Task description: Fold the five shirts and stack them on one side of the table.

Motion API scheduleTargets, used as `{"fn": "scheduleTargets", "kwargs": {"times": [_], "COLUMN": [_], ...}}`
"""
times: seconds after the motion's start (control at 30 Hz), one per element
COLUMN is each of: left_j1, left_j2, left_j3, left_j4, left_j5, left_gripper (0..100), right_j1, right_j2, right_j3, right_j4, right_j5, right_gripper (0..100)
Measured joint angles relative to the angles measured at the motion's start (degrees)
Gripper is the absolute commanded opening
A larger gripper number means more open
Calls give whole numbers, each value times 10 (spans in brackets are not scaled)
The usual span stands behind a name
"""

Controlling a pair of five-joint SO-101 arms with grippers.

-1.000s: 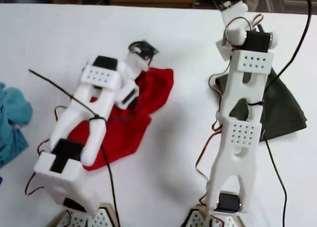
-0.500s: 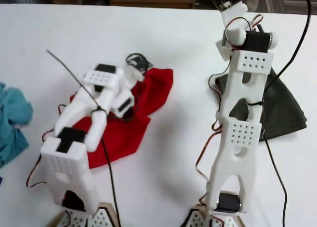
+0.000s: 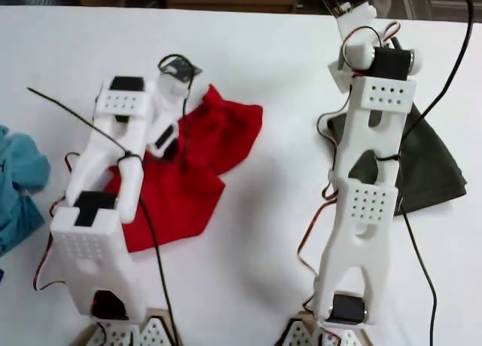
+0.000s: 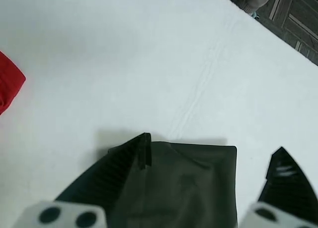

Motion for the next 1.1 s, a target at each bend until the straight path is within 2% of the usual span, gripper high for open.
{"fn": "scheduleTargets", "kwargs": {"times": [0.37, 0.63, 0.7, 0.87, 1.1], "left_j1": [21, 23, 23, 23, 25], "left_j2": [4, 4, 4, 4, 4], "left_j3": [-1, 36, 38, 39, -10], "left_j4": [-1, -55, -56, -55, 16], "left_j5": [0, 0, 0, 0, 23], "left_gripper": [184, 183, 161, 15, 22], "right_j1": [0, 0, 0, 0, 0], "right_j2": [0, 0, 0, 0, 0], "right_j3": [0, 0, 0, 0, 28], "right_j4": [0, 1, 1, 1, 1], "right_j5": [0, 0, 0, 0, 0], "right_gripper": [361, 361, 361, 361, 361]}}
